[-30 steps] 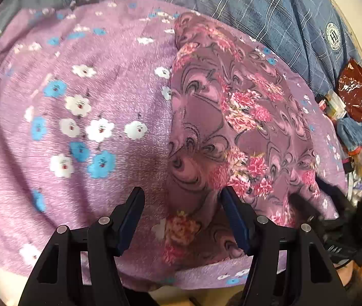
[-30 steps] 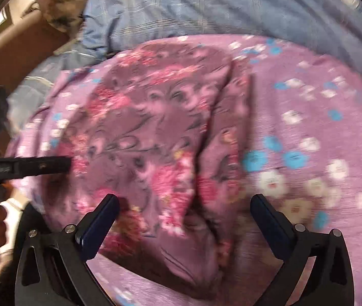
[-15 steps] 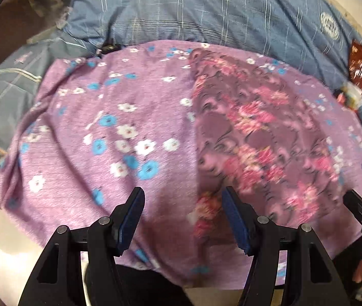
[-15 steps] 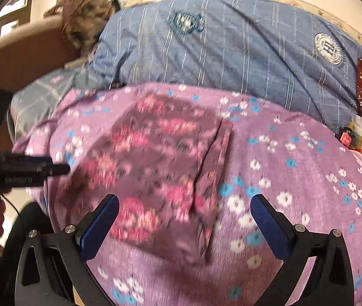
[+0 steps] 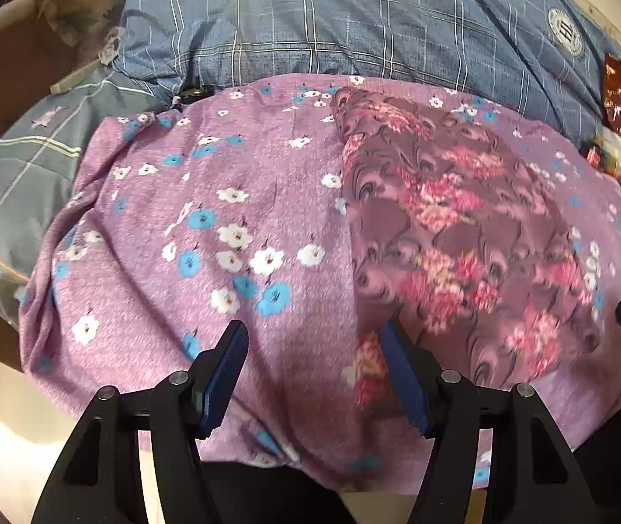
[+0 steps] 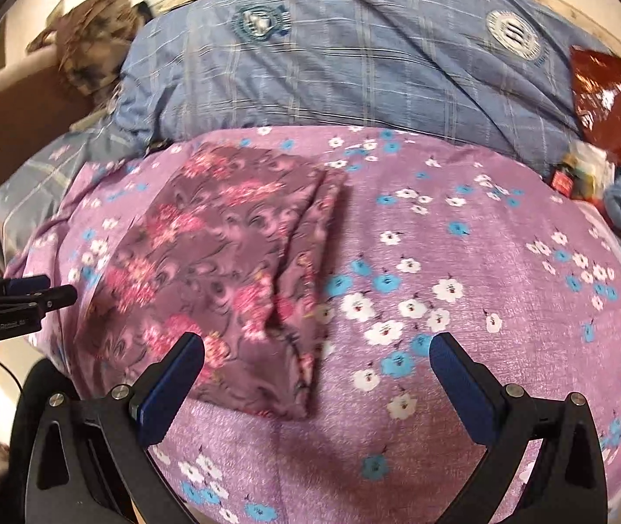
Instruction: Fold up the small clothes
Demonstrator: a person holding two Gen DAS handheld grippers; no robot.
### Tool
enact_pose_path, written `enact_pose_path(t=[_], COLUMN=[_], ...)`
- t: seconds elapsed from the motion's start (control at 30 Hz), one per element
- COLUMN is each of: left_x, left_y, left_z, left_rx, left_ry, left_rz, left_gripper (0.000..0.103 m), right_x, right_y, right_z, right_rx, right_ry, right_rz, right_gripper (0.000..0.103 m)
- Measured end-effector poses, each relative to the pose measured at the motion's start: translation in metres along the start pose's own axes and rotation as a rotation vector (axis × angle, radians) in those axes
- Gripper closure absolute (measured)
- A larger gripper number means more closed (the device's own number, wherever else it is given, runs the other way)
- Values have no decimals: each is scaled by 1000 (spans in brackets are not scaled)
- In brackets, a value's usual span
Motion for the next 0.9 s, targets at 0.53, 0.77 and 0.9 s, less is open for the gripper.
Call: enact_pose_path(t=[0.53,0.77,0.9], left_x=[114,138,137], left_y=[-35,-42,-28], left_z=[-71,-150,-158], left_rx=[-100,-125,-193], left_ry=[50,182,218], left_rz=[53,108,192], left_gripper=[40,37,35], right_x=[98,106,96], right_y=[-15,-12,-16], right_z=[-69,-140,-149], right_rx=[220,275,243], right_ry=[-130,23,62], right_rz=[-100,-101,-107], right_gripper=[10,35,35])
Point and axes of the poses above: each gripper's, at about its wrist camera, not at the fingertips, and z roughly against the way its jaws point, y to its left, x to its top, the point moved 2 cm from there along -z, roughly the way its jaws point, and after that the axes turned 8 degrees about z, right-handed, at the moved point
